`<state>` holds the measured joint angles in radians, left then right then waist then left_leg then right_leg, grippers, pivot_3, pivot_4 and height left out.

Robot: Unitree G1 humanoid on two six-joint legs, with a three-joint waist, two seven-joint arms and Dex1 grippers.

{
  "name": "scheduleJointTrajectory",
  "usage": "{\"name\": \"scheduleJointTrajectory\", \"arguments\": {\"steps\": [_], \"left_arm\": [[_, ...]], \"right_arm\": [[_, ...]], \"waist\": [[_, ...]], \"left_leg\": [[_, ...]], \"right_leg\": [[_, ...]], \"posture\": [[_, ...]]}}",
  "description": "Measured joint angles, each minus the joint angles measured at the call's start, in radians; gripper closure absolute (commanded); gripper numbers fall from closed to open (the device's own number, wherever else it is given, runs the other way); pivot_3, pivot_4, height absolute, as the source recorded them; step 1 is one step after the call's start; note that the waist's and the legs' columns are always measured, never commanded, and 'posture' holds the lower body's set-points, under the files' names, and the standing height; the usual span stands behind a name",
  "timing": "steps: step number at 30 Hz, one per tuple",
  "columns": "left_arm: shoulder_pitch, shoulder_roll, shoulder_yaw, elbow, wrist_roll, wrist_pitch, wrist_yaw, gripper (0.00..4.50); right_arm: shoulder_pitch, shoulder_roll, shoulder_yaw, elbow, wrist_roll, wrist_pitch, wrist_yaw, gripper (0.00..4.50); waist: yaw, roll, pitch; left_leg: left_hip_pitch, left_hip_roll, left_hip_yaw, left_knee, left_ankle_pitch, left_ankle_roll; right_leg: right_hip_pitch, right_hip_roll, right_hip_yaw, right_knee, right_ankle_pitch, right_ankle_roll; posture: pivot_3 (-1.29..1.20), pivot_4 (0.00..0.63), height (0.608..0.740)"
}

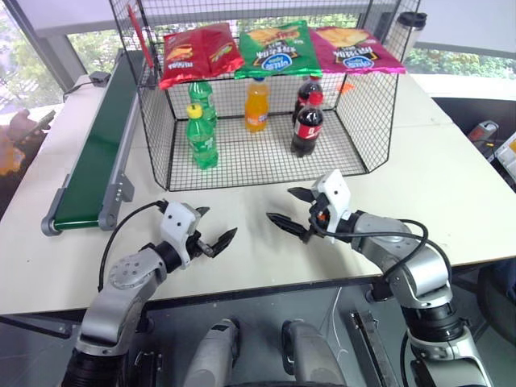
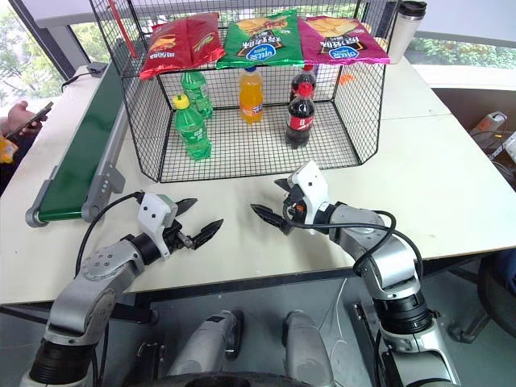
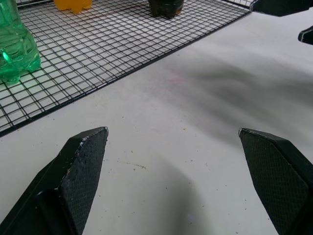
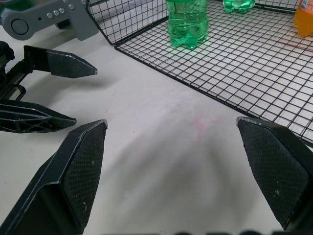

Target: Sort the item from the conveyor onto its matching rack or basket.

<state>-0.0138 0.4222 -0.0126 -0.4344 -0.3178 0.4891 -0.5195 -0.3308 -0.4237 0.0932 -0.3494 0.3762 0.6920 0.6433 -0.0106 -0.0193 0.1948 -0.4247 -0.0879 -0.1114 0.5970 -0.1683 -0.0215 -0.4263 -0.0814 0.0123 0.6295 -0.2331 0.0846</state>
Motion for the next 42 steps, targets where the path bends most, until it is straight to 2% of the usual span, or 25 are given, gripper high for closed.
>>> {"name": "scheduleJointTrajectory", "arguments": {"steps": [35, 42], "left_arm": [[0.000, 0.002, 0.009, -0.005, 0.002, 0.003, 0.026, 0.00], [-0.003, 0.016, 0.086, -0.039, -0.029, 0.027, 0.045, 0.00]], "right_arm": [[0.000, -0.001, 0.000, 0.000, 0.000, 0.000, 0.003, 0.13], [-0.003, -0.006, 0.000, 0.000, 0.002, 0.000, 0.009, 0.13]], "waist": [[0.000, 0.000, 0.000], [0.000, 0.000, 0.000]], "left_leg": [[0.000, 0.000, 0.000, 0.000, 0.000, 0.000], [0.000, 0.000, 0.000, 0.000, 0.000, 0.000]], "right_leg": [[0.000, 0.000, 0.000, 0.000, 0.000, 0.000], [0.000, 0.000, 0.000, 0.000, 0.000, 0.000]], "posture": [[0.00, 0.150, 0.739], [0.00, 0.150, 0.739]]}}
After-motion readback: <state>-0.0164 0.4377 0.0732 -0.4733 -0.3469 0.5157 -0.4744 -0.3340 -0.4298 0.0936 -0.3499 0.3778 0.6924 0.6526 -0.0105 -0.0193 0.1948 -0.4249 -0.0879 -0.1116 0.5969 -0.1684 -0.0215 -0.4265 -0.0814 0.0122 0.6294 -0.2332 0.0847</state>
